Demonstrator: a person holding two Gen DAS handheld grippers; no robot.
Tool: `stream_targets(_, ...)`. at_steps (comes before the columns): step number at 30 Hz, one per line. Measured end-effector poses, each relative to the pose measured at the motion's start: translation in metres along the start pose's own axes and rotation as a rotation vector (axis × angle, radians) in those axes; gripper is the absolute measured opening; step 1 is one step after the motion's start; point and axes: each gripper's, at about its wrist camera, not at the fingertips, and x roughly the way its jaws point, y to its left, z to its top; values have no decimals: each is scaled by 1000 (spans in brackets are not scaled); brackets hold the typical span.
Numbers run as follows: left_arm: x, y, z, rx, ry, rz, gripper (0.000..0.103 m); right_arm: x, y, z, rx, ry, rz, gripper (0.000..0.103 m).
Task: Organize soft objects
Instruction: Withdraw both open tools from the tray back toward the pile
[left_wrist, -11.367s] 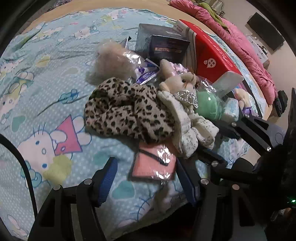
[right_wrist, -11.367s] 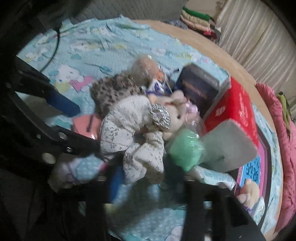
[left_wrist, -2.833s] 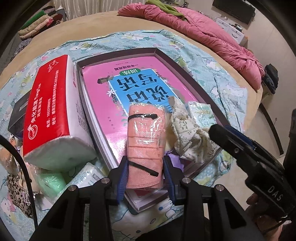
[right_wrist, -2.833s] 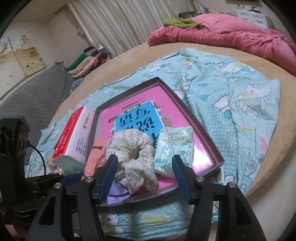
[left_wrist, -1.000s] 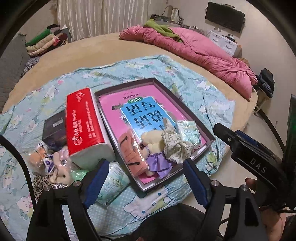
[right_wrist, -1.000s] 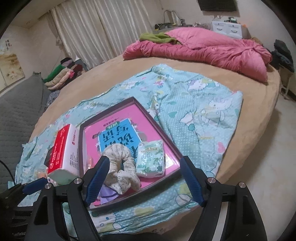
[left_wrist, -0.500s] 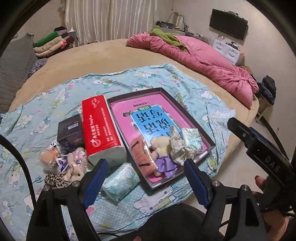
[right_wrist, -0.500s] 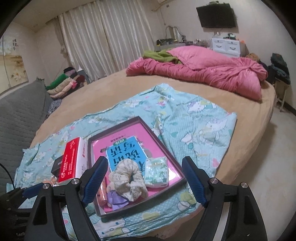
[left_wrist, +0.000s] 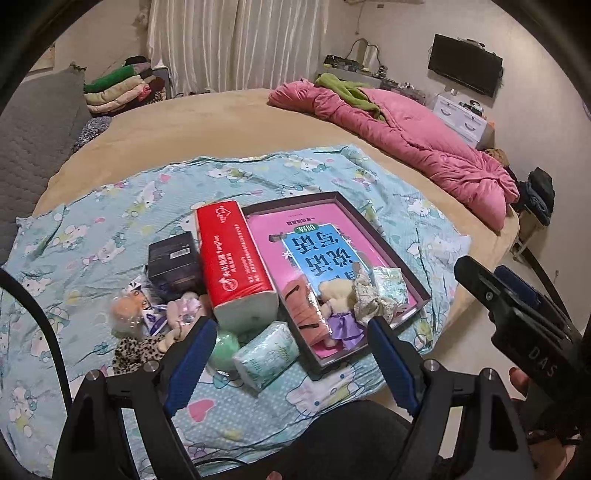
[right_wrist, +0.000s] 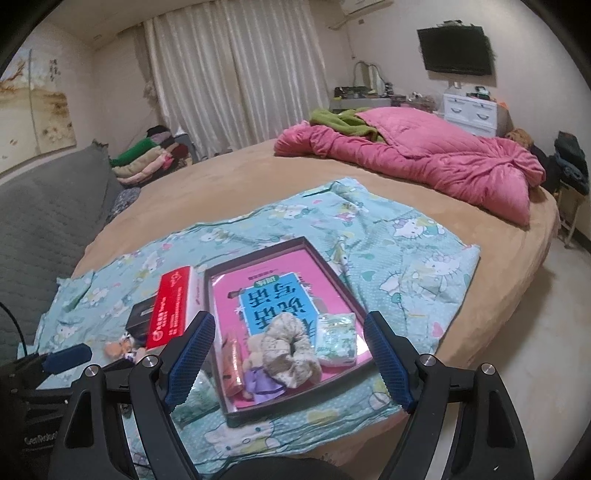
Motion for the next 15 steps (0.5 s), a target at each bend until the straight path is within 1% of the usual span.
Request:
stream_targets(8,-16,17,-7,-22,-7,27,83,-12,28,-2,-64,9,38,83)
stream_targets(15,-24,32,-13,-44,-1,59,83,-14,44,-2,-94,6,75,84)
